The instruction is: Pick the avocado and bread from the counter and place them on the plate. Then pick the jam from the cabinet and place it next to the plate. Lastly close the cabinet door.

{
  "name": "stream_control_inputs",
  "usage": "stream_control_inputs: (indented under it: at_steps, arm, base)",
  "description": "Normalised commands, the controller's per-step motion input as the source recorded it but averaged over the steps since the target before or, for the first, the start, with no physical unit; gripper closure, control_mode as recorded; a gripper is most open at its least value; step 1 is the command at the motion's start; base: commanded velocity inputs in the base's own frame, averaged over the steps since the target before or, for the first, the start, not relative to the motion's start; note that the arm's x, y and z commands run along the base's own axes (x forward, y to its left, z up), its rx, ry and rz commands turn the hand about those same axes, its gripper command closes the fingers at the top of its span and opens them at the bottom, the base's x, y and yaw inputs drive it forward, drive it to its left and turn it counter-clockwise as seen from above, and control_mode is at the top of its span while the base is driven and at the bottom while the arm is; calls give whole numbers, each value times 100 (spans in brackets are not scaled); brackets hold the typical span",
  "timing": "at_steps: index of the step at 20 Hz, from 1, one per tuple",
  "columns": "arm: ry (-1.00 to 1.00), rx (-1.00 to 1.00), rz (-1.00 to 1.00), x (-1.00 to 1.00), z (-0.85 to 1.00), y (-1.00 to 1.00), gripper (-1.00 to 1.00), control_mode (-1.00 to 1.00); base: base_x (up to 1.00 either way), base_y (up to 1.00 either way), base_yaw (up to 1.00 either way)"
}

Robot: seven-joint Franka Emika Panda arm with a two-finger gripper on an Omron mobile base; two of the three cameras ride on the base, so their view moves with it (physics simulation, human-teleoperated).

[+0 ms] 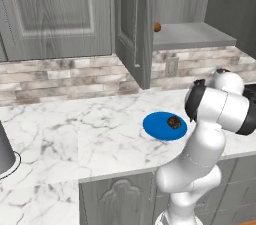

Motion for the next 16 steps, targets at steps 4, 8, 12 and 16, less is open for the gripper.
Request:
stream_control_inputs:
  at_steps: [4,8,12,16]
  arm:
    - [11,0,9,0,-15,-11,-100,-100]
    - [0,0,2,0,-1,-2,-100,-100]
    - [0,-3,0,7,-15,0,-100,-100]
    - [2,-1,1,9,-14,-1,-100,-100]
  base:
    - [0,0,0]
    - [0,0,0]
    - [0,0,0]
    - [0,0,0]
